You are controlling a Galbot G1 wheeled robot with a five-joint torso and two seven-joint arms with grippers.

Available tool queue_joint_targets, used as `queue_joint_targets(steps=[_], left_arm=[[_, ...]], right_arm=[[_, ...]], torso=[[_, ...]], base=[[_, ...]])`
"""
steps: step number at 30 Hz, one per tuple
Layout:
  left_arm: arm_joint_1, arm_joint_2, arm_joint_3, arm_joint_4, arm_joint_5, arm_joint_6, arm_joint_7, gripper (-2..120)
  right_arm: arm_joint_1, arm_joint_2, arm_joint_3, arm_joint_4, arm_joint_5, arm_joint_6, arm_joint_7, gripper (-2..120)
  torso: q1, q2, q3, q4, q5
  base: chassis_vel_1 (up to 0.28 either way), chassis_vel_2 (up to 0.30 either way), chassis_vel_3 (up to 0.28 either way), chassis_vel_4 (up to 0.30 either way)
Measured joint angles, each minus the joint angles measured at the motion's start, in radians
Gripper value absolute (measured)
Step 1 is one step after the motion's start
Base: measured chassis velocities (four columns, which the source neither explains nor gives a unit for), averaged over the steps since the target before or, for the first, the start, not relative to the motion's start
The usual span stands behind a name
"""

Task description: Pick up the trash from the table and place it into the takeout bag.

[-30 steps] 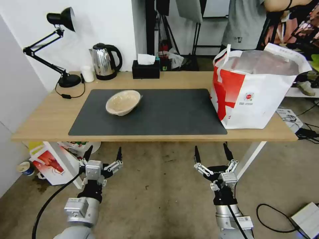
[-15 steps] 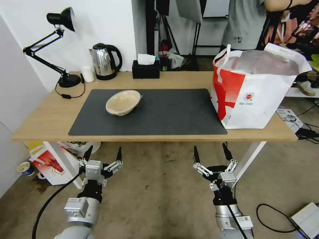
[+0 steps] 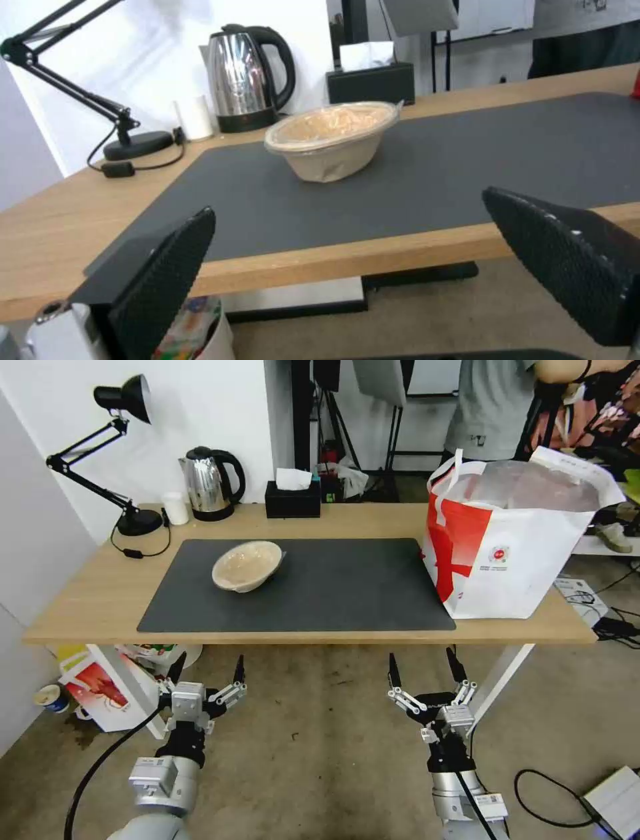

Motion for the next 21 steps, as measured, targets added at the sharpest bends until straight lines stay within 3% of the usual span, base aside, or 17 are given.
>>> queue_joint_targets(steps=[21], left_arm=[[0.000, 0.000, 0.000, 0.000, 0.000, 0.000, 0.000, 100]], right_arm=[[0.000, 0.000, 0.000, 0.000, 0.000, 0.000, 0.000, 100]], torso=[[0.000, 0.000, 0.000, 0.0000, 0.0000]], base=[[0.000, 0.000, 0.000, 0.000]])
